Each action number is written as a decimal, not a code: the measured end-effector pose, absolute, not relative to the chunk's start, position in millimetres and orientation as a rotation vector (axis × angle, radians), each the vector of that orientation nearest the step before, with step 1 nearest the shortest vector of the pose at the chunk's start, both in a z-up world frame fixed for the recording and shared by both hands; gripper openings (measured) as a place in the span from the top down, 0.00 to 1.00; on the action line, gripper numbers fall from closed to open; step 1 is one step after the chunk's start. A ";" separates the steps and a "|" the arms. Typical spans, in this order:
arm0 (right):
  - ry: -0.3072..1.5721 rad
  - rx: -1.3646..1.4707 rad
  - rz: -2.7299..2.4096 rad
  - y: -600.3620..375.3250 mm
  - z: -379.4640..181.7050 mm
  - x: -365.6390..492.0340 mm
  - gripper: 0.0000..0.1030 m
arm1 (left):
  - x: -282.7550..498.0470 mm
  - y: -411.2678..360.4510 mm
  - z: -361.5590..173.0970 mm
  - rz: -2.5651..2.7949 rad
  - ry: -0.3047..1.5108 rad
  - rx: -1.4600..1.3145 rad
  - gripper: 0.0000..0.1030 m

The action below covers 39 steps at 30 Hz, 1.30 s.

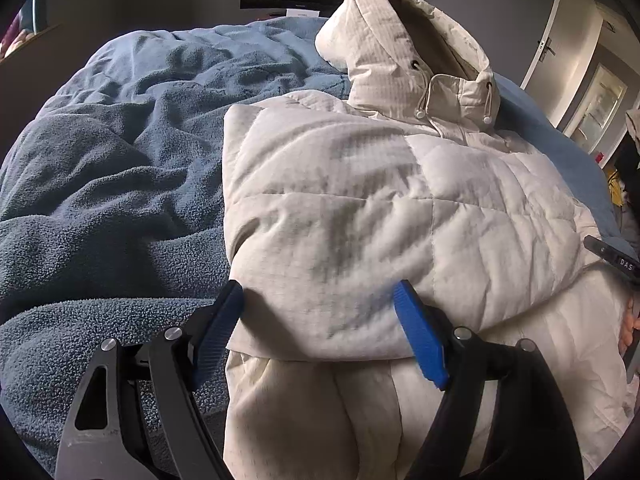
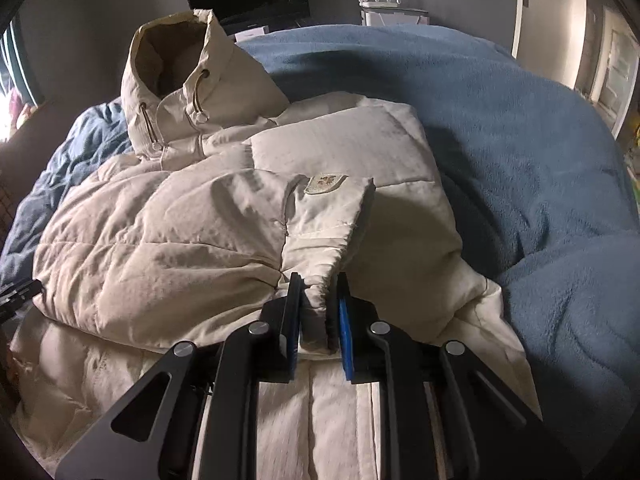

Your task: Fold large clothes

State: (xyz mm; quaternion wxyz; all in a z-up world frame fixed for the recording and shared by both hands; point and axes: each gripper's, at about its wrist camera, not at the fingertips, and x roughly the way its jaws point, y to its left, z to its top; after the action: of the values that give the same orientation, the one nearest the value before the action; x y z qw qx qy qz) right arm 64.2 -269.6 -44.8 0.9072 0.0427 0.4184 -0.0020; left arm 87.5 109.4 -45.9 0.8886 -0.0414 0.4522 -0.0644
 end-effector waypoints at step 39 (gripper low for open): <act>0.926 0.097 0.019 -258.5 -67.6 136.1 0.25 | 93.4 105.2 -53.6 -0.105 0.987 -0.072 0.14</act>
State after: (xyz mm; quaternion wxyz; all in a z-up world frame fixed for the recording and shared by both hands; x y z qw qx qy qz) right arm 136.1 -258.5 -67.6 0.8936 0.0465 0.4463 0.0093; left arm 93.4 105.2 -53.6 0.8786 -0.0346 0.4736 -0.0505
